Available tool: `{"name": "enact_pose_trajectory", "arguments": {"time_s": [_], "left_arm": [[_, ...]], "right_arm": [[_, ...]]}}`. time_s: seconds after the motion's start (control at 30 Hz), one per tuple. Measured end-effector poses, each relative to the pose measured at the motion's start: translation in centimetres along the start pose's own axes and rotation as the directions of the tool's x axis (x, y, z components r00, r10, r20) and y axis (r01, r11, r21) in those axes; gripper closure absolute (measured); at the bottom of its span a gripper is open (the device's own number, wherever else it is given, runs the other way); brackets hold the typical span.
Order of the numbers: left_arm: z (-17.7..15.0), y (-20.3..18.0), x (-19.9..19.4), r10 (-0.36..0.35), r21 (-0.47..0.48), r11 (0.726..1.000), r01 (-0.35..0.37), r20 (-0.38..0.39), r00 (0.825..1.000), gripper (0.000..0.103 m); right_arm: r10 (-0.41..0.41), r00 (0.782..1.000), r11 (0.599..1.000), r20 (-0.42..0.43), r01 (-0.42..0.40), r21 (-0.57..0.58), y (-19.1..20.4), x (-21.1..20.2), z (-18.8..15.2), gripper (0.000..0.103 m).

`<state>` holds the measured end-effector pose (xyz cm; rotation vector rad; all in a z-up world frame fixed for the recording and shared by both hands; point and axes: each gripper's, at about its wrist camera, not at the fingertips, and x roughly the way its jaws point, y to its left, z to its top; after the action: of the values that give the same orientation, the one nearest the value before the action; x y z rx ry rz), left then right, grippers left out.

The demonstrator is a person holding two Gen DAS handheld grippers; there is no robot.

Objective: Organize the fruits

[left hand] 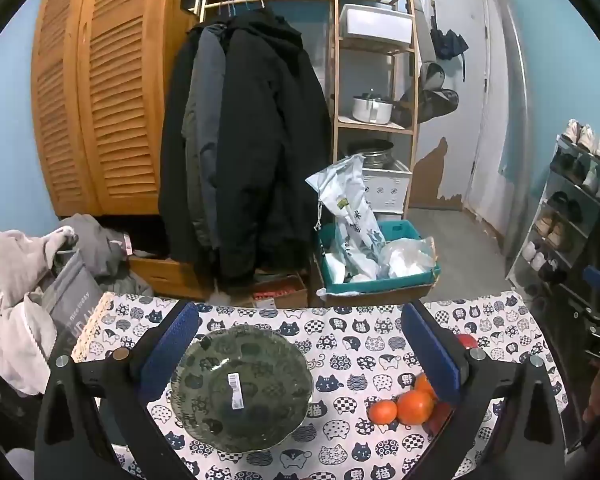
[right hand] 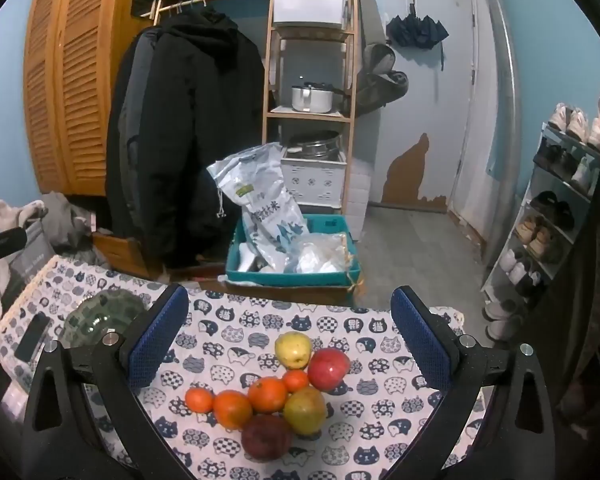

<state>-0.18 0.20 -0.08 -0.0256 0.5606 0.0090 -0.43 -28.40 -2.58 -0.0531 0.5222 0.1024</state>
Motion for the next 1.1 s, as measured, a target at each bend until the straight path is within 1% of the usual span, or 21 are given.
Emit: {"name": "enact_pose_trajectory", "arguments": {"time_s": [0.23,0.47,1.1], "left_arm": [[0.06,-0.20,0.16,0.003,0.007,1.000,-0.003,0.005,1.000,0.001],[0.31,-0.31,0.04,-0.012,0.016,1.000,0.012,0.001,1.000,0.001],[-0.05,0.02,0.14,-0.014,0.002,1.000,0.014,-0.002,1.000,0.001]], "right_arm": [[0.000,1.000,1.000,-0.002,0.000,-0.003,0.27,0.05,-0.03,0.003],[0.002,1.000,1.000,-0.002,-0.002,-0.004,0.26,0.12,-0.24,0.003],[0.001,1.000,1.000,-0.006,-0.001,-0.008,0.47,0.24,-0.27,0.003]]}}
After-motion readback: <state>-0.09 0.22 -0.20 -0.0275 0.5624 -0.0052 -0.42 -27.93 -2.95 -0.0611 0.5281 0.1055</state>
